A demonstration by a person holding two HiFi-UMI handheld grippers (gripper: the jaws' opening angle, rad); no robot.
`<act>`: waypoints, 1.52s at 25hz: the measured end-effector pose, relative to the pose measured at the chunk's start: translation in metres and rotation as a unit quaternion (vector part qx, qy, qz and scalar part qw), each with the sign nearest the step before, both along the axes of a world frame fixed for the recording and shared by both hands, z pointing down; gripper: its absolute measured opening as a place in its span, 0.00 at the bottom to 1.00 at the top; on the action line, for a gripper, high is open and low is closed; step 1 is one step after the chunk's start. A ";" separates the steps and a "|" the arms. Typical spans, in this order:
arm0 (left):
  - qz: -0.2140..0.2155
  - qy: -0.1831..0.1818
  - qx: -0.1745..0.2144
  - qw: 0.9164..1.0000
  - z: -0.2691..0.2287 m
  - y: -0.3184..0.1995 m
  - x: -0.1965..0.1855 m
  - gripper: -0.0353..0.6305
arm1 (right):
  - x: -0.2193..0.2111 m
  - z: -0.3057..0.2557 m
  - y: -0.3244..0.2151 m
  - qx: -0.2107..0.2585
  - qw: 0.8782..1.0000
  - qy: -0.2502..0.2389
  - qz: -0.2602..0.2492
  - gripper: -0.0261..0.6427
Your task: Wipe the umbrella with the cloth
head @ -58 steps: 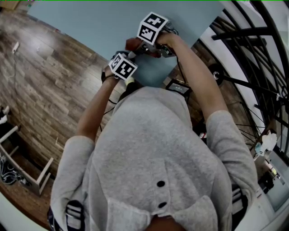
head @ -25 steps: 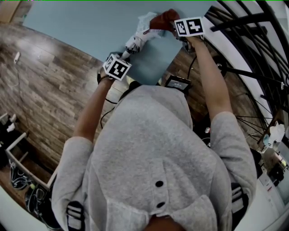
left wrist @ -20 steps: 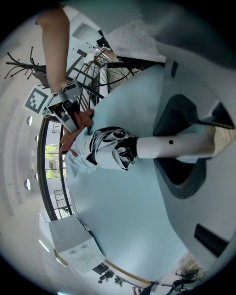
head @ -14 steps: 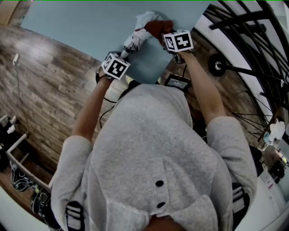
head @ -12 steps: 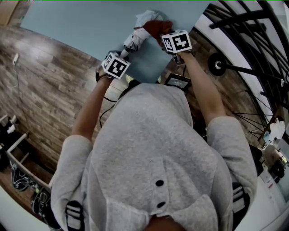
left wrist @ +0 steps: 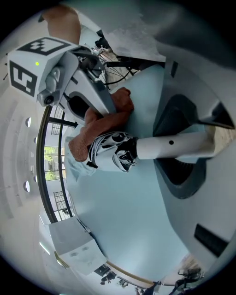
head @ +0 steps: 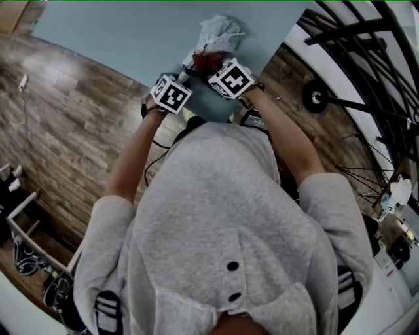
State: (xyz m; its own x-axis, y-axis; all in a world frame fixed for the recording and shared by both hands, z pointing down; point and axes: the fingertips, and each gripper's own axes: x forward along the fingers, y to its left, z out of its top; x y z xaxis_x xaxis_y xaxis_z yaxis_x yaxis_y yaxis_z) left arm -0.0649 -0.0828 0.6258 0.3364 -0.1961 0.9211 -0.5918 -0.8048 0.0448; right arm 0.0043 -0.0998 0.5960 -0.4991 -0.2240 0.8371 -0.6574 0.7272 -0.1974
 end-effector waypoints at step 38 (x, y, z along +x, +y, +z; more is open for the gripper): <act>-0.070 0.072 0.046 0.994 -0.026 0.001 -0.015 0.31 | 0.193 -0.119 -0.112 0.208 0.947 0.089 0.227 0.19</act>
State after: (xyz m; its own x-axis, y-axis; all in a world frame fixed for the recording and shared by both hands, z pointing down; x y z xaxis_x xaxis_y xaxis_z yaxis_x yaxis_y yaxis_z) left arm -0.0799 -0.0822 0.5996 0.4275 -0.3310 0.8412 -0.6906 -0.7201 0.0676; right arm 0.1969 -0.2122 0.4766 -0.1317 -0.7113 0.6904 -0.9169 0.3521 0.1879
